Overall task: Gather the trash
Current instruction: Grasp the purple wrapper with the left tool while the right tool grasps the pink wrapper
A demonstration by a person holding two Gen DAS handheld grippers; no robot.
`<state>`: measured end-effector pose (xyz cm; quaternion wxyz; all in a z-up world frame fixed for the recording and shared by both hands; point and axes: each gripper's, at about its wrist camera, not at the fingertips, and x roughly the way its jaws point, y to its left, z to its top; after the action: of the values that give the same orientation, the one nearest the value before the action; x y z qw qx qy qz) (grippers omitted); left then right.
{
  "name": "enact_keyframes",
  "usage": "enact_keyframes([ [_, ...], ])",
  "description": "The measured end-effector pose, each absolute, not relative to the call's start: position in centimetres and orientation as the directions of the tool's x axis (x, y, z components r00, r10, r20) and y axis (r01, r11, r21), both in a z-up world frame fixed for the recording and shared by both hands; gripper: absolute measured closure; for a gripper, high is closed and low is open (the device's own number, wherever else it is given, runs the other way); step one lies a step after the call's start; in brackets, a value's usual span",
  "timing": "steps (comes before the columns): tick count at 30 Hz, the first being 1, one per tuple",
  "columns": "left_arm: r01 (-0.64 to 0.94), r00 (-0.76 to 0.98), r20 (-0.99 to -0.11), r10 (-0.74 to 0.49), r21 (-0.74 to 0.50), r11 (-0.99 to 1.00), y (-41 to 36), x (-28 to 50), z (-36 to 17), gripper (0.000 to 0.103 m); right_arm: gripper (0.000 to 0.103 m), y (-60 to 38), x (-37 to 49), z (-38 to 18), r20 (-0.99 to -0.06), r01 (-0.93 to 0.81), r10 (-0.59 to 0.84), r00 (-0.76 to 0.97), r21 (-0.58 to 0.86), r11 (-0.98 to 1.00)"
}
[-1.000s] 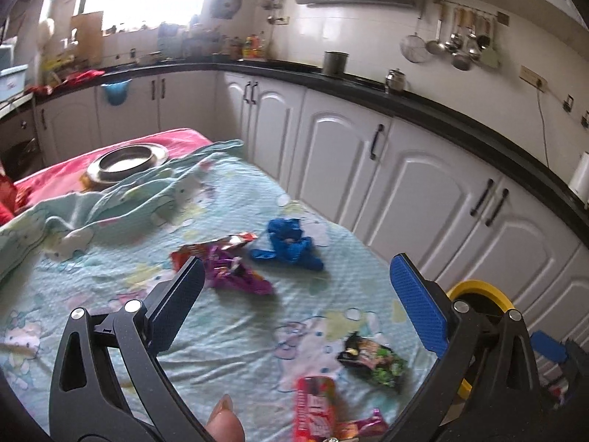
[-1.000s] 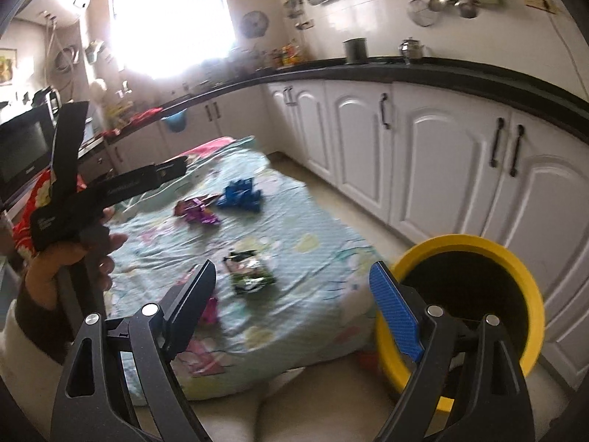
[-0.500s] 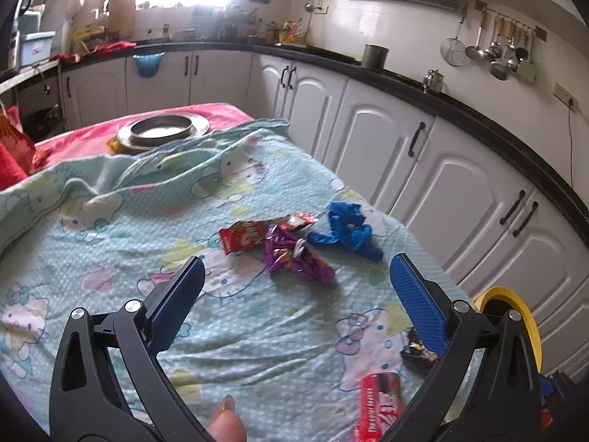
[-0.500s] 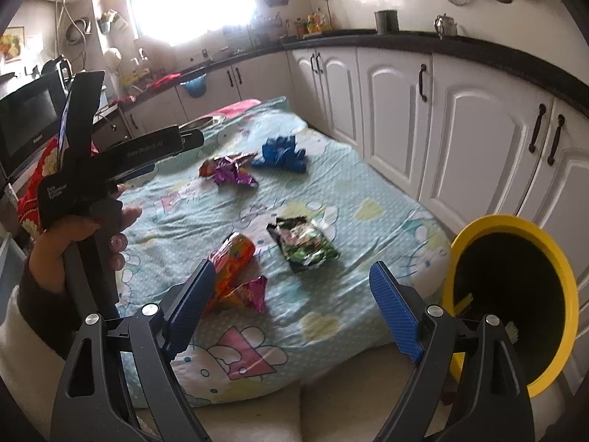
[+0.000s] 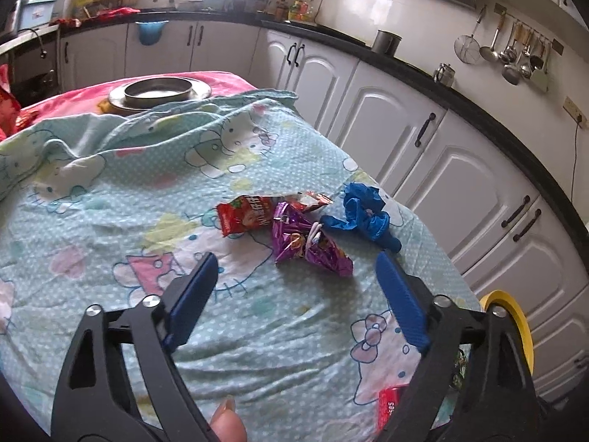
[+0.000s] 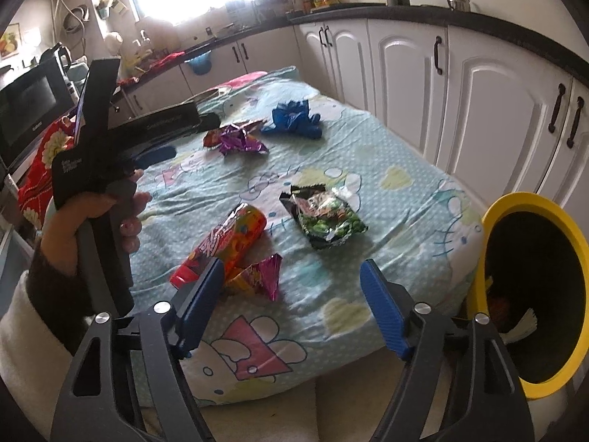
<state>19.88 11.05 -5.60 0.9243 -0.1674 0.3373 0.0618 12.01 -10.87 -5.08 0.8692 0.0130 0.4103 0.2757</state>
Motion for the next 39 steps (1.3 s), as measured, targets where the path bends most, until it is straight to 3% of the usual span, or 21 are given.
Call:
enact_keyframes([
  [10,-0.189,0.742,-0.669,-0.045,-0.273,0.943,10.6,22.0,-6.6,0.039,0.050,-9.9,12.5,-6.7,-0.726,-0.475,0.544,0.422,0.334,0.814],
  [13,-0.182,0.735,-0.676,-0.053,-0.272,0.945,10.4,22.4,-6.9,0.039,0.057,-9.7,12.6,-6.9,-0.722,-0.478,0.565,0.400,0.362,0.801],
  [16,-0.181,0.726,-0.685,-0.064,-0.280,0.943,10.3,22.9,-7.2,0.041,0.073,-9.6,12.7,-7.0,-0.721,-0.484,0.574,0.388,0.371,0.793],
  [18,-0.183,0.722,-0.689,-0.066,-0.282,0.942,10.3,23.2,-7.4,0.043,0.075,-9.5,12.5,-6.8,-0.718,-0.493,0.574,0.393,0.362,0.791],
  [23,-0.192,0.711,-0.700,-0.063,-0.280,0.941,10.5,23.8,-7.7,0.060,0.082,-9.7,12.3,-6.1,-0.708,-0.511,0.581,0.402,0.353,0.784],
  [24,-0.192,0.709,-0.702,-0.066,-0.283,0.940,10.5,23.9,-7.8,0.063,0.090,-9.7,12.3,-6.0,-0.707,-0.512,0.581,0.403,0.352,0.784],
  [26,-0.199,0.704,-0.708,-0.062,-0.281,0.939,10.5,24.0,-8.0,0.074,0.090,-9.9,12.2,-5.8,-0.709,-0.517,0.573,0.412,0.335,0.787],
  [31,-0.190,0.701,-0.708,-0.084,-0.299,0.935,10.7,24.0,-8.3,0.091,0.090,-10.1,12.0,-5.6,-0.708,-0.520,0.564,0.424,0.320,0.792],
  [39,-0.164,0.711,-0.696,-0.099,-0.301,0.939,10.3,23.0,-7.7,0.095,0.090,-10.5,11.7,-4.5,-0.697,-0.534,0.559,0.450,0.292,0.794],
])
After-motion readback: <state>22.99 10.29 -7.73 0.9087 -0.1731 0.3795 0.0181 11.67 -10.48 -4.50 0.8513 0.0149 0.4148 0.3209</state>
